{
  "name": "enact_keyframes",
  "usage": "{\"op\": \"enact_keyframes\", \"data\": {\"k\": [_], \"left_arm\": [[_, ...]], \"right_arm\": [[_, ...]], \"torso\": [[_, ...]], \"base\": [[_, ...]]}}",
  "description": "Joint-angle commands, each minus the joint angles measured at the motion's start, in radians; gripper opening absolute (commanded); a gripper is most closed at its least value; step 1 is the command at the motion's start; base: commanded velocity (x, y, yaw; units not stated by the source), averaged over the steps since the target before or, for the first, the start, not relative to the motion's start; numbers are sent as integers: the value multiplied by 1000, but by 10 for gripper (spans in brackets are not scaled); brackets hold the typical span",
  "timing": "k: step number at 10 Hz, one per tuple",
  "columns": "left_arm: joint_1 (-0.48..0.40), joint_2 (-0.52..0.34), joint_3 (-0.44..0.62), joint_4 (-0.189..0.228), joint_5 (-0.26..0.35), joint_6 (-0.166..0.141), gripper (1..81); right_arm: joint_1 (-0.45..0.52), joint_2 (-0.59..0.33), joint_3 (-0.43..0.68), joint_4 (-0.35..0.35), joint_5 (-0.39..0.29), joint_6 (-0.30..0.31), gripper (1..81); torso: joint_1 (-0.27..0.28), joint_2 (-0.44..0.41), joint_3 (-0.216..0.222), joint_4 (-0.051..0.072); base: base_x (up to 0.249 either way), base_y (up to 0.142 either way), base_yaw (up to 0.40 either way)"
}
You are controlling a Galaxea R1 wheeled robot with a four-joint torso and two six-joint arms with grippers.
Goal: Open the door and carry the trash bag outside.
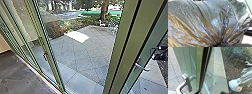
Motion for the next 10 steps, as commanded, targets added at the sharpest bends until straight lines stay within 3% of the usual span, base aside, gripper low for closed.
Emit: {"op": "enact_keyframes", "data": {"k": [1, 2, 4, 5, 6, 7, 10], "left_arm": [[-13, -6, 0, -6, 59, -1, 10], [-13, -8, -1, -6, 59, -1, 10], [-13, -6, -1, -6, 64, -1, 10], [-13, -6, -1, -6, 65, -1, 10], [-13, -5, -1, -6, 65, -1, 10], [-13, -5, -1, -6, 67, -1, 10], [-13, -3, 0, -9, 70, -2, 10]], "right_arm": [[141, -39, -15, -102, -56, -30, 811], [140, -48, -18, -102, -53, -36, 811], [109, -71, -24, -170, -50, -90, 811], [80, -81, -27, -213, -47, -113, 811], [56, -85, -43, -240, -43, -127, 811], [34, -85, -63, -245, -33, -130, 811], [-7, -88, -105, -273, 38, -139, 811]], "torso": [[0, 0, 98, 0], [0, 0, 20, 0], [-1, -1, 59, 0], [-2, -1, 67, -23], [-2, -1, 100, -61], [-2, -1, 99, -71], [-1, -1, 140, -138]], "base": [[0, 0, 0], [0, 0, 0], [0, 0, 0], [0, 0, 0], [0, 0, 0], [0, 0, 0], [0, 0, 0]]}}
